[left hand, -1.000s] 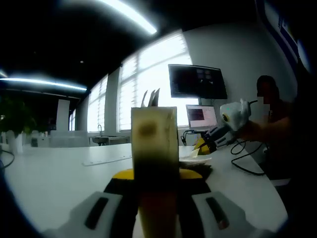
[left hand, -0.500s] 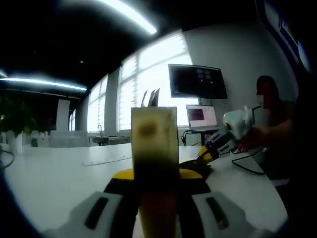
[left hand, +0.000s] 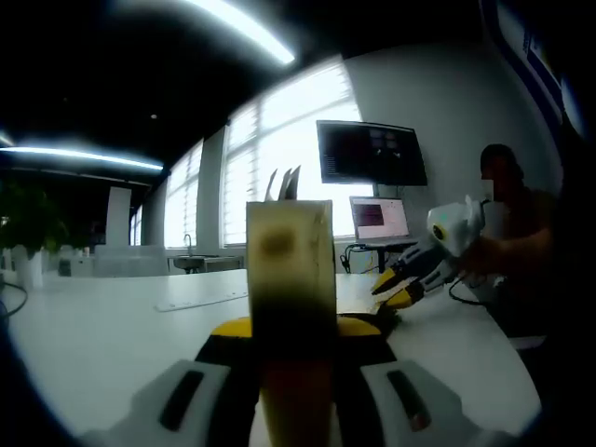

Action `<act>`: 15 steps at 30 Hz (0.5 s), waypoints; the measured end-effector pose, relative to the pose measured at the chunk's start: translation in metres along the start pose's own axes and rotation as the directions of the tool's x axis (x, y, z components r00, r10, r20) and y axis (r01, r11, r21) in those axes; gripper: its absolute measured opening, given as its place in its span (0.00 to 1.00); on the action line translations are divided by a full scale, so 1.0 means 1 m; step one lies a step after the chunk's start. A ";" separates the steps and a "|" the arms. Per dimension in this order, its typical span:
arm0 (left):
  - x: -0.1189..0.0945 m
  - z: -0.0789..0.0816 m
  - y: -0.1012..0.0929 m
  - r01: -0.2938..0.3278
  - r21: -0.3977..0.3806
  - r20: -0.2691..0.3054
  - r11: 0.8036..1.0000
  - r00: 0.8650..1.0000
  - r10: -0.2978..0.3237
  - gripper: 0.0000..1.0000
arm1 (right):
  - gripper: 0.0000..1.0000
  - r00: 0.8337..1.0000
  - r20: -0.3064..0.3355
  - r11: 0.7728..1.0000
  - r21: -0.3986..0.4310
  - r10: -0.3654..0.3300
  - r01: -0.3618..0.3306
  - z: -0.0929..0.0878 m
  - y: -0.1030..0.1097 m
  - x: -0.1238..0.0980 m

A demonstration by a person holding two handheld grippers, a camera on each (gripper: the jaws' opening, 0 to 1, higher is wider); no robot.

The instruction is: Extract single mask from mask box in order stack masks on table

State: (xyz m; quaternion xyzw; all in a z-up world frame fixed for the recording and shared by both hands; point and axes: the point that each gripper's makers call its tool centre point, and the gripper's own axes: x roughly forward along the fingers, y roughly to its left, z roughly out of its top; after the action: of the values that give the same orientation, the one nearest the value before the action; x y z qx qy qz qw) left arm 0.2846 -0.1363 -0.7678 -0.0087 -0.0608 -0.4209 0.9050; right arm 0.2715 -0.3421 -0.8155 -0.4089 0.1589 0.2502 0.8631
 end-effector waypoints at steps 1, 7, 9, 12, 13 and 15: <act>0.000 0.000 0.000 0.000 0.000 0.000 1.000 1.000 0.000 0.31 | 0.17 1.000 0.007 1.000 0.010 -0.001 0.001 0.001 0.001 -0.002; 0.000 0.001 0.000 -0.001 0.000 0.000 1.000 1.000 0.001 0.31 | 0.19 0.999 0.052 0.997 0.078 0.010 -0.014 0.005 0.002 -0.009; 0.000 0.001 0.000 -0.001 0.000 0.000 1.000 1.000 0.001 0.31 | 0.21 0.996 0.086 0.992 0.122 0.012 -0.023 0.010 0.002 -0.014; 0.001 0.001 0.001 -0.001 0.000 0.000 1.000 1.000 0.001 0.31 | 0.22 0.992 0.126 0.988 0.150 0.010 -0.029 0.019 0.001 -0.024; 0.001 0.001 0.001 -0.001 0.000 0.000 1.000 1.000 0.001 0.31 | 0.22 0.987 0.162 0.984 0.174 0.009 -0.037 0.026 0.001 -0.026; 0.001 0.001 0.002 -0.001 0.000 0.000 1.000 1.000 0.001 0.31 | 0.24 0.976 0.218 0.974 0.222 0.003 -0.053 0.036 0.001 -0.032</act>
State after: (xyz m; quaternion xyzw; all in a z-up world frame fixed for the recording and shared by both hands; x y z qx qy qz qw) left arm 0.2863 -0.1356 -0.7662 -0.0087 -0.0607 -0.4203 0.9053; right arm 0.2470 -0.3231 -0.7780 -0.2760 0.0975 0.2857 0.9125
